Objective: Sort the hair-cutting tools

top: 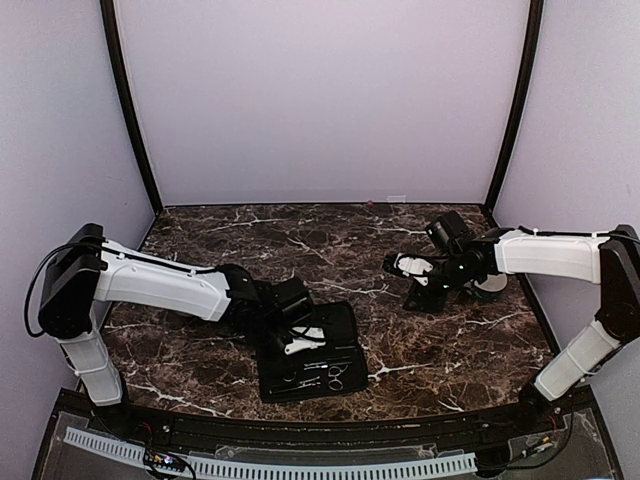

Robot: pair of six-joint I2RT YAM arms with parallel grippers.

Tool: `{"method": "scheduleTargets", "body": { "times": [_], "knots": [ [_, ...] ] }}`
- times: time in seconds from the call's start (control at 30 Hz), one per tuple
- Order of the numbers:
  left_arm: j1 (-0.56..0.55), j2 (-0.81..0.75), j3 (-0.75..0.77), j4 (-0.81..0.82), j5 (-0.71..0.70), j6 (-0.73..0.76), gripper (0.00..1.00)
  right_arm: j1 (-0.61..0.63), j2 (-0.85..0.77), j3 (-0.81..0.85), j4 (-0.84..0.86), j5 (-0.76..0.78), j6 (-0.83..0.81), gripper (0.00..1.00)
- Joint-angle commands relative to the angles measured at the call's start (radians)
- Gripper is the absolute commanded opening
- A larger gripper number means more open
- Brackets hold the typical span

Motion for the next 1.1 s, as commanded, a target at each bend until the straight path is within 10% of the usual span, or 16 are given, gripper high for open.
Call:
{"method": "scheduleTargets", "body": {
  "times": [0.0, 0.57, 0.63, 0.7, 1.07],
  "knots": [
    [-0.007, -0.04, -0.013, 0.047, -0.003, 0.006, 0.34, 0.011, 0.007, 0.018, -0.012, -0.004, -0.008, 0.41],
    [0.024, -0.289, -0.002, 0.083, -0.29, 0.028, 0.41, 0.012, -0.052, 0.058, -0.023, 0.018, 0.011, 0.42],
    [0.048, -0.314, 0.04, 0.132, -0.343, 0.043, 0.51, 0.012, -0.066, 0.099, -0.043, 0.01, 0.006, 0.42],
    [0.074, -0.348, 0.063, 0.244, -0.391, 0.057, 0.97, 0.013, -0.078, 0.147, -0.083, -0.006, -0.001, 0.4],
    [0.249, -0.346, 0.15, 0.491, -0.398, -0.124, 0.99, 0.019, -0.127, 0.375, -0.063, 0.019, 0.028, 0.32]
  ]
}}
